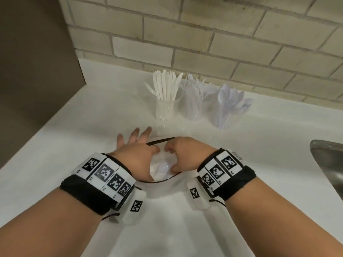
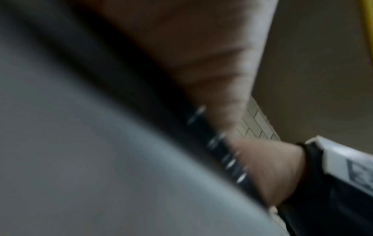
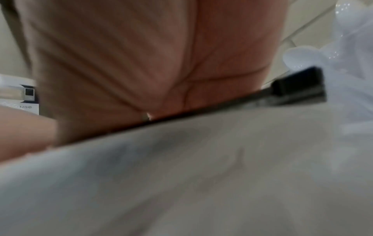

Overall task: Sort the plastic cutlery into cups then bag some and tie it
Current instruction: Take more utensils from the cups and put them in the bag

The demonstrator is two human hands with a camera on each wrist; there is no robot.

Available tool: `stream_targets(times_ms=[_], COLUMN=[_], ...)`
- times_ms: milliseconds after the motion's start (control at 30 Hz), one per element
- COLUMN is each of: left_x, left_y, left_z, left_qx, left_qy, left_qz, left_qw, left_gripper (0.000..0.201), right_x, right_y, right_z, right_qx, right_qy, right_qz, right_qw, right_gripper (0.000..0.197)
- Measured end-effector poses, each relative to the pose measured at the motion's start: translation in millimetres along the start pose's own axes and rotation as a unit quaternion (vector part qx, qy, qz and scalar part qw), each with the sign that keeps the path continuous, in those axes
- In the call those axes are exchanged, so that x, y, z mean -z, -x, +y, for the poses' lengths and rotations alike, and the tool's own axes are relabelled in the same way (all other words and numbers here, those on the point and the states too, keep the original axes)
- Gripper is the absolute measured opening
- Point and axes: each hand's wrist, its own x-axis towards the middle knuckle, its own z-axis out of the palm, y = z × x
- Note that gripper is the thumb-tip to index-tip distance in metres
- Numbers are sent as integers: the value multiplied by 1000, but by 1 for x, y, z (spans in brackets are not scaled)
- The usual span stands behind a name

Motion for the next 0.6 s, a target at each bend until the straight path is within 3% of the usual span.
stream_targets(times_ms=[67,167,333,467,600], left_x=[0,-4,-14,-8,-9], left_y=[4,7,4,5,6], left_z=[-7,-6,-3,1,5], left_qx=[50,86,90,69,95], left_qy=[-32,-30,-31,-7,-11], left_qz=[-8,-14,-19,-13,-32], left_qw=[998,996,995,997,995], left_gripper=[97,99,105,97,92], right_x=[-2,-7,-22,-27,-24], right_y=[1,2,-4,-6,-4], right_z=[4,6,1,1,1], right_qx=[8,12,-30,-26,-28], right_qy=[-11,26,76,68,54], right_qz=[-25,-63,-25,0,4], right_qw=[1000,998,996,997,998], right_gripper=[92,100,89,85,64])
